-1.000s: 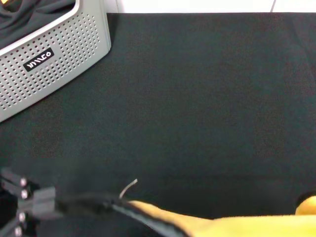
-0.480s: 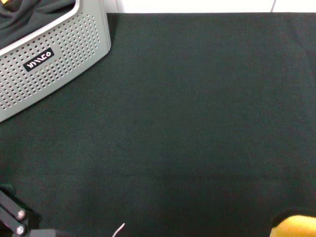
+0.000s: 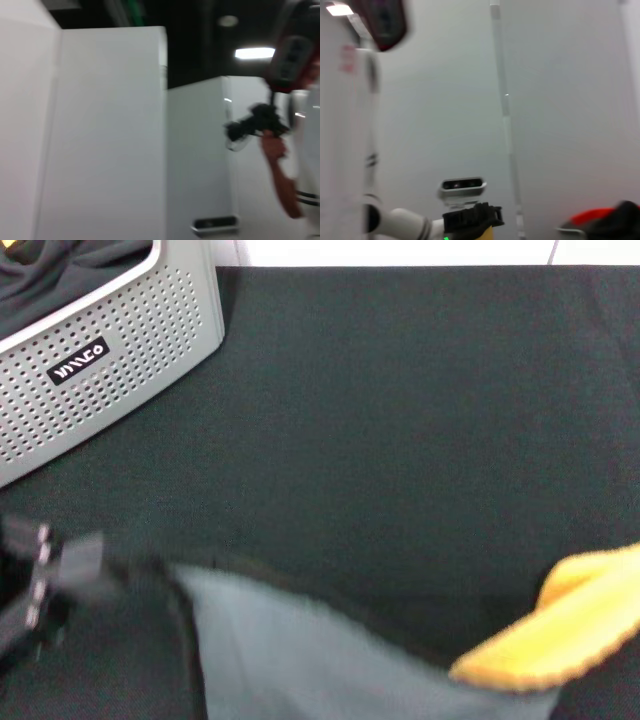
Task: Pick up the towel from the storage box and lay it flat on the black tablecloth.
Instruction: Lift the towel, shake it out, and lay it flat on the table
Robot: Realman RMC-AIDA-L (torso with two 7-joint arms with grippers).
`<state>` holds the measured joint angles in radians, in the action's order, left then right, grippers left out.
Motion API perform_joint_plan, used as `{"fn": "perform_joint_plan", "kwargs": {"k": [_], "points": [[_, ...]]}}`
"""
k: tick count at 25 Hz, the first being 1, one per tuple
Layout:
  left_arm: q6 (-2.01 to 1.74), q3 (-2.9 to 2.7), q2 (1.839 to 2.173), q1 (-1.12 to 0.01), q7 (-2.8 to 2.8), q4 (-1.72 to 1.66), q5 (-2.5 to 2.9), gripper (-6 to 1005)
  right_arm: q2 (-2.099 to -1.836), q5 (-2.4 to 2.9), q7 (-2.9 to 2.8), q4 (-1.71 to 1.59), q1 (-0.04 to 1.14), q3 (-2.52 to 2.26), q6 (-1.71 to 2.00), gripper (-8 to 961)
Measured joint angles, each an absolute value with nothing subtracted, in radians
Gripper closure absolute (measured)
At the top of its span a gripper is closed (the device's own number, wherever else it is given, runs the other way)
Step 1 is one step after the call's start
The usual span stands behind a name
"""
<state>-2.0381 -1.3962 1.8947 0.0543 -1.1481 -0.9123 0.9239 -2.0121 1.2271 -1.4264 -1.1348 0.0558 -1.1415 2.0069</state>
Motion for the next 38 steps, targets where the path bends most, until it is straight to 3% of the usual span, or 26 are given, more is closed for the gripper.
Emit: {"fn": "perform_joint_plan", "kwargs": {"k": [7, 11, 32, 38], "points": [[-2.031, -1.249, 1.913, -0.252, -1.065, -0.464, 1.043, 990, -2.005, 1.338, -1.344, -0.837, 0.258, -1.08, 1.865, 863], [-1.956, -1.205, 1.926, -0.354, -0.987, -0.351, 1.085, 990, -2.005, 1.401, -1.256, -0.66, 0.397, -1.038, 1.777, 860], [-1.407, -1.078, 2.038, -0.417, -0.857, -0.35, 1.08, 989, -2.022, 1.409, -1.212, -0.451, 0.612, -1.083, 1.157, 845], [-1.347, -1.025, 2.055, -0.415, -0.824, -0.349, 1.079, 989, -2.025, 1.409, -1.251, -0.439, 0.645, -1.14, 1.041, 841]]}}
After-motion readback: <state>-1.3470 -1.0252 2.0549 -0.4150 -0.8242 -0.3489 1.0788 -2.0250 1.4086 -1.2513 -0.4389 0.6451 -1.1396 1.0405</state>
